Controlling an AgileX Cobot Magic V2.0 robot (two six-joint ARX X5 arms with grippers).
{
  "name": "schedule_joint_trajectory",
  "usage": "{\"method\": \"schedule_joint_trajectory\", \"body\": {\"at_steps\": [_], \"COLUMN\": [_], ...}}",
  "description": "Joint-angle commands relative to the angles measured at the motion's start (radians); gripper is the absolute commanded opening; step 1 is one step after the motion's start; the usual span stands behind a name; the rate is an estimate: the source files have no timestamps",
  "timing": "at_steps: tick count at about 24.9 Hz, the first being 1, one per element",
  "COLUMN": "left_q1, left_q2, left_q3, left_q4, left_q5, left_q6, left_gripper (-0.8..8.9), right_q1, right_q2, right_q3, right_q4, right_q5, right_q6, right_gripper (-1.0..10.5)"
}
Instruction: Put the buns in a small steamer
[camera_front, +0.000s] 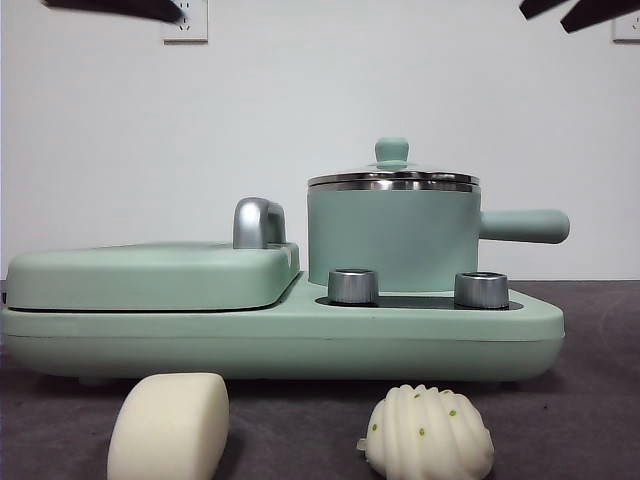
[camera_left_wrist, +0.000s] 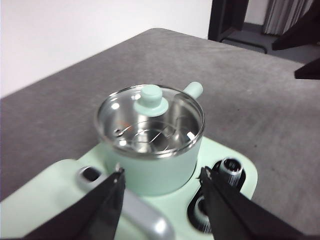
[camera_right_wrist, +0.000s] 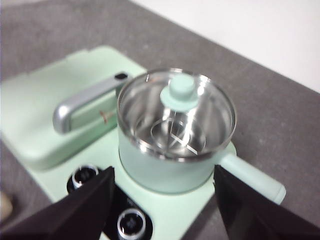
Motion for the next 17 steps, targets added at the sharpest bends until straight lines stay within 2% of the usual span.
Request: {"method": "schedule_joint_trajectory", "body": {"at_steps": [1, 4, 8, 17], "left_q1": [-0.043, -0.09, -0.143, -0.21], "left_q2": [0.089, 0.182, 0.305, 0.569], "left_q3": [0.019, 0.021, 0.065, 0.284], "left_q4": [0.122, 0.27, 0.375, 0.381], "left_q5": [-0.029, -0.092, -0.159, -0.163], "left_q6": [-0.095, -0.149, -0.15, -0.107], "left_gripper": [2.46, 2.47, 2.47, 2.47], "right_q1": [0.006, 0.006, 0.005, 0.005], "right_q2": [0.003, 0.003, 0.003, 0.003], "right_q3": [0.016, 0.016, 0.016, 0.016], "right_q4": [0.039, 0.061, 0.068, 0.068], "right_q5": [0.004, 0.004, 0.004, 0.005], "right_q6": [0.043, 0.043, 0.043, 0.039], "right_gripper": [3.2, 3.2, 3.2, 3.2]}}
